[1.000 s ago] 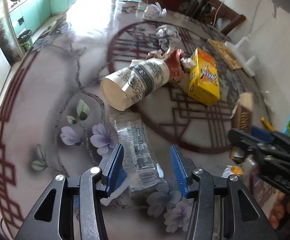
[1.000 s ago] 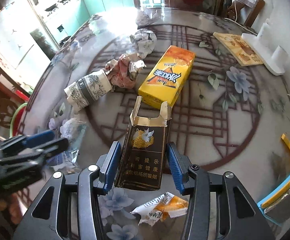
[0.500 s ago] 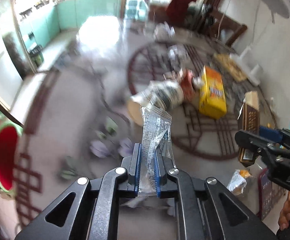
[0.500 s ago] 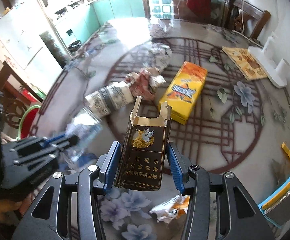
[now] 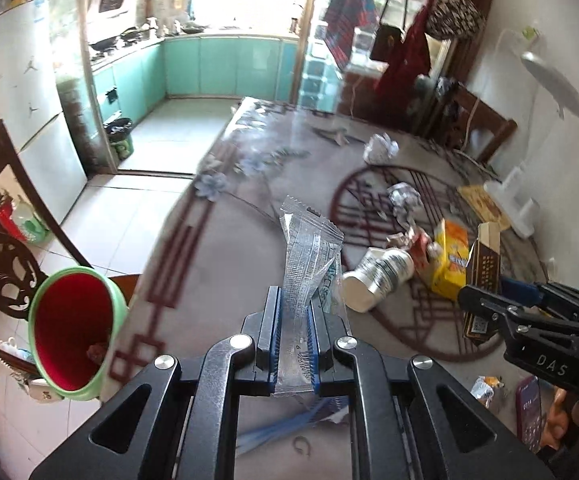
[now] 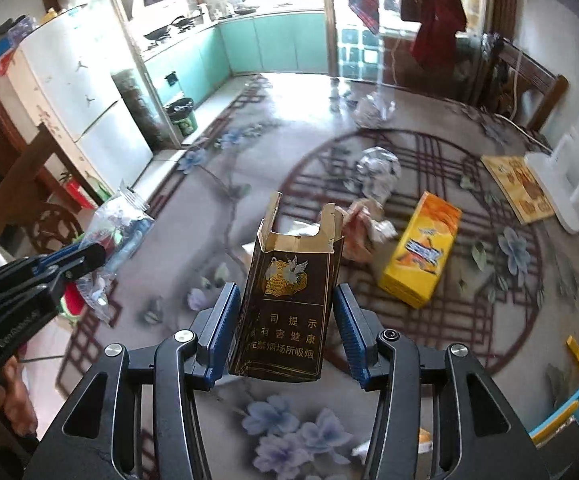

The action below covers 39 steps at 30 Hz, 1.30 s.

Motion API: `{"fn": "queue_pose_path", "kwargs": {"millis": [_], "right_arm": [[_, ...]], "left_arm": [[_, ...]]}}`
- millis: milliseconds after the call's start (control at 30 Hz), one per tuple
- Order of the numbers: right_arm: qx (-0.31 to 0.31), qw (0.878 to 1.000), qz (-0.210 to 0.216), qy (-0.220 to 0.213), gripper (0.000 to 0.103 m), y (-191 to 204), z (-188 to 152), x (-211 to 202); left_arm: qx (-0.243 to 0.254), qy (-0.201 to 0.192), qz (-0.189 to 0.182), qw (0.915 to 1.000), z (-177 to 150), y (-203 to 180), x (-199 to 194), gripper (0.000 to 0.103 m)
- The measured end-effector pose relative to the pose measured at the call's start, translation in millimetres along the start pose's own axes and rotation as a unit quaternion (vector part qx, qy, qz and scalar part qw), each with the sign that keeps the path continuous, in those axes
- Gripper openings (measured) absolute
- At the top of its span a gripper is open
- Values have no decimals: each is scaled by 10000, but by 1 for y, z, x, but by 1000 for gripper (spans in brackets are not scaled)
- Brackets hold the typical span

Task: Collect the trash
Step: 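Carry the wrapper and cigarette pack to the red bin and release them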

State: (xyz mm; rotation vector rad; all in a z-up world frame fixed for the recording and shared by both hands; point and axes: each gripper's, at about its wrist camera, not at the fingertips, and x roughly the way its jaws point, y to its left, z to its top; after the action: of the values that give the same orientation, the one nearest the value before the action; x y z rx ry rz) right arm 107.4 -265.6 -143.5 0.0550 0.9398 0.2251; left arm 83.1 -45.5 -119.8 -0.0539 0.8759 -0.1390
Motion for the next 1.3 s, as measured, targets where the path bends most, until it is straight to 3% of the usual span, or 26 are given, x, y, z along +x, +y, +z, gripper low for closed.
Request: {"fn": "queue_pose_path", "kwargs": {"millis": [367,867,1300], "right_arm": [[-280,9994,197,6,47,47,15,13],[-718,9965,384,170,48,136,37,44],[-1070,9915,586,441,48,225,50,84]], "left_arm": [[-386,-108,266,9988,0,61,-14,9],[-995,-71,704,9925,-5,186,-20,9],[-1359,189,981,9857,-13,296,-2,9]]}}
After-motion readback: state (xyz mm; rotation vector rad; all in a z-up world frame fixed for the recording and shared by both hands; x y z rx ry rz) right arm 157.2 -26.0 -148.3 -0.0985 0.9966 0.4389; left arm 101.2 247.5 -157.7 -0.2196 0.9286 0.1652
